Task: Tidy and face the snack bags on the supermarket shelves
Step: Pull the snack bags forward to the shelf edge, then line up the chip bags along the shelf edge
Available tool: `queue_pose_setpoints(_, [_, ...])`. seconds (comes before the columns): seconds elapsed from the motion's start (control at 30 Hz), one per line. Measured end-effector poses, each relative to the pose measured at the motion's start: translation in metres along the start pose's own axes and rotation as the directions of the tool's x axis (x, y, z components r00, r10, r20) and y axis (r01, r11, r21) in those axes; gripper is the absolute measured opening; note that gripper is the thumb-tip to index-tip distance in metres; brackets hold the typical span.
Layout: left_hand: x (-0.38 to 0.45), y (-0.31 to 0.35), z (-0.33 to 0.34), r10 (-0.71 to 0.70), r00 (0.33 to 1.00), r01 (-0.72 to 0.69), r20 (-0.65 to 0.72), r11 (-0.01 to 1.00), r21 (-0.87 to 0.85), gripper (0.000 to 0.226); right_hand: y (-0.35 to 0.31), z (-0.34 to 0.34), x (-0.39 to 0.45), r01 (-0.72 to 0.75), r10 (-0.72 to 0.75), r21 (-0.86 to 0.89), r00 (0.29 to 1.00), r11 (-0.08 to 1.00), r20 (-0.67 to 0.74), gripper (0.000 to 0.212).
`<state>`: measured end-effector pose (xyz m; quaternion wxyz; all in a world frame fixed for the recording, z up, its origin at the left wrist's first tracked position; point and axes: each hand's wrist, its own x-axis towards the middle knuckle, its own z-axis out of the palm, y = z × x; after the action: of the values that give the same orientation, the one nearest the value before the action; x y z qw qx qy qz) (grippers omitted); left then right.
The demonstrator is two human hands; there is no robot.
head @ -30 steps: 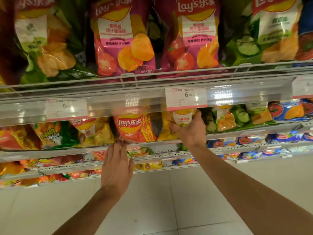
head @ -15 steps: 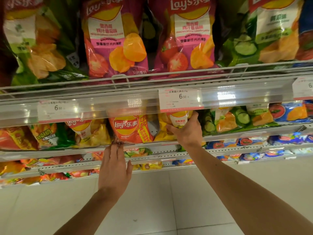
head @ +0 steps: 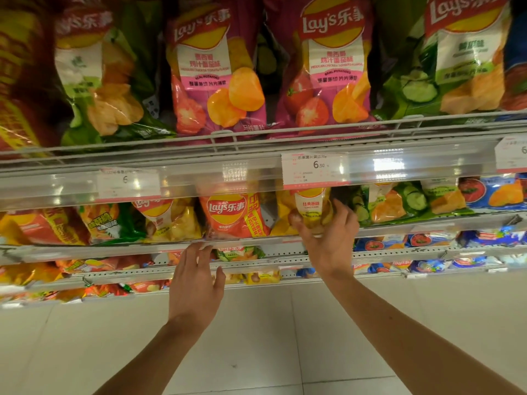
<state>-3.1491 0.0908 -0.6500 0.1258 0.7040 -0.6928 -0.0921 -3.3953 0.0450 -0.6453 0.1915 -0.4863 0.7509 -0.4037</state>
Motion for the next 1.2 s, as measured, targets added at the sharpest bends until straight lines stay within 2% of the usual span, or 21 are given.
queue_pose_setpoints(0.1, [-0.004,-0.014,-0.006,-0.116,0.993,0.111,-0.037,0.987,-0.12,0.044,-0.015,0.001,-0.023,0.078,-0.078,-0.007,0.986,0.997,-0.144,0.07])
queue_pose_setpoints(0.17, [-0.004,-0.029,-0.014,-0.197,0.979,0.182,-0.057,0.962,-0.203,0.043,-0.026,0.007,-0.036,0.108,-0.11,-0.021,0.981,0.994,-0.16,0.064])
queue_pose_setpoints(0.23, [0.0,-0.047,-0.025,-0.257,0.964,0.227,-0.074,0.933,-0.281,0.043,-0.039,0.017,-0.047,0.116,-0.116,-0.01,0.987,0.993,-0.115,0.059])
queue_pose_setpoints(0.33, [0.007,-0.076,-0.041,-0.324,0.943,0.273,-0.079,0.886,-0.375,0.042,-0.059,0.039,-0.061,0.073,-0.076,0.059,0.995,0.996,0.065,0.057])
queue_pose_setpoints(0.4, [0.012,-0.092,-0.05,-0.32,0.943,0.257,-0.088,0.873,-0.414,0.043,-0.072,0.053,-0.068,0.003,-0.016,0.084,0.988,0.996,0.155,0.062])
queue_pose_setpoints(0.53, [0.022,-0.109,-0.06,-0.277,0.956,0.193,-0.099,0.845,-0.499,0.04,-0.094,0.072,-0.077,-0.066,0.044,0.115,0.982,0.991,0.185,0.074])
queue_pose_setpoints(0.67, [0.036,-0.098,-0.069,-0.179,0.954,0.006,-0.242,0.816,-0.578,0.03,-0.104,0.079,-0.073,-0.079,0.057,0.108,0.979,0.991,0.195,0.087])
queue_pose_setpoints(0.73, [0.046,-0.088,-0.072,-0.123,0.953,-0.062,-0.275,0.813,-0.579,0.037,-0.106,0.082,-0.066,-0.109,0.088,0.095,0.974,0.989,0.21,0.094])
queue_pose_setpoints(0.8, [0.06,-0.083,-0.072,-0.13,0.966,-0.04,-0.225,0.782,-0.622,0.058,-0.106,0.085,-0.058,-0.136,0.116,0.079,0.968,0.987,0.221,0.103])
queue_pose_setpoints(0.9, [0.081,-0.081,-0.068,-0.248,0.966,0.134,-0.069,0.713,-0.688,0.084,-0.1,0.089,-0.045,-0.157,0.133,0.075,0.957,0.985,0.258,0.115])
queue_pose_setpoints(1.0, [0.099,-0.085,-0.058,-0.272,0.962,0.206,0.01,0.703,-0.681,0.093,-0.09,0.095,-0.035,-0.165,0.141,0.058,0.945,0.985,0.294,0.124])
queue_pose_setpoints(1.2, [0.119,-0.113,-0.044,-0.215,0.969,0.24,0.126,0.675,-0.697,0.101,-0.081,0.113,-0.027,-0.132,0.112,0.05,0.951,0.99,0.287,0.127])
